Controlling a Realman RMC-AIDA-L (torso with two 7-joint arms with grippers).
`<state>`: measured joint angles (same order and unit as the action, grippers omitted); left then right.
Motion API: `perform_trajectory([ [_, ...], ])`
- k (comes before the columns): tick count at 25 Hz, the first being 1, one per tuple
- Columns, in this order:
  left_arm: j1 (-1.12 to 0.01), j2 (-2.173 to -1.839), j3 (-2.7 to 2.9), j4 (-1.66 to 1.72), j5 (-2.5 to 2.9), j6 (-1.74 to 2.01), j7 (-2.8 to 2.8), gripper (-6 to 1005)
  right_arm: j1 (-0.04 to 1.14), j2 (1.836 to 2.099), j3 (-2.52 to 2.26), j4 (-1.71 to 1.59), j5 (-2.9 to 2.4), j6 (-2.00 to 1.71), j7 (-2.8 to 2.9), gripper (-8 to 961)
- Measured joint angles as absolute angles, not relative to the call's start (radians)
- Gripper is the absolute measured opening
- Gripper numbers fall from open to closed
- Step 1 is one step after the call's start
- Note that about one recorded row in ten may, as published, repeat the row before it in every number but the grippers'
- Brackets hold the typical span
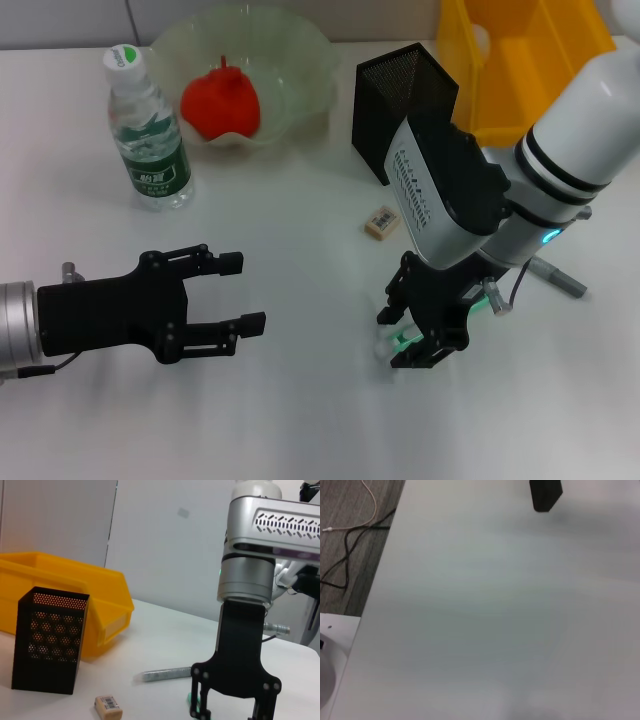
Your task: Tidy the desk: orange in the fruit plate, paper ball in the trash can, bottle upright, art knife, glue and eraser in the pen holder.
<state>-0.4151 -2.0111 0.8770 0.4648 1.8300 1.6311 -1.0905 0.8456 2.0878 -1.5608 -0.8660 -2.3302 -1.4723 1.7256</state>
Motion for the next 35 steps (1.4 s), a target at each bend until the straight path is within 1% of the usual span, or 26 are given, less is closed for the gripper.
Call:
perform_trajectory([
  [4,-0.414,-2.011,0.876,0.465,1.826,1.632,-1.091,801,0.845,2.088,-1.567,-0.862,-2.328,-1.458,1.719,483],
  [9,-0.414,-2.011,0.876,0.465,1.825,1.633,-1.091,801,0.845,2.088,-1.567,-0.858,-2.328,-1.455,1.708,423],
  [28,-0.421,-2.013,0.873,0.465,1.825,1.629,-1.096,801,0.850,2.088,-1.572,-0.832,-2.330,-1.428,1.691,319],
  [35,-0.422,-2.012,0.868,0.465,1.824,1.629,-1.099,799,0.848,2.088,-1.572,-0.835,-2.330,-1.428,1.680,317],
])
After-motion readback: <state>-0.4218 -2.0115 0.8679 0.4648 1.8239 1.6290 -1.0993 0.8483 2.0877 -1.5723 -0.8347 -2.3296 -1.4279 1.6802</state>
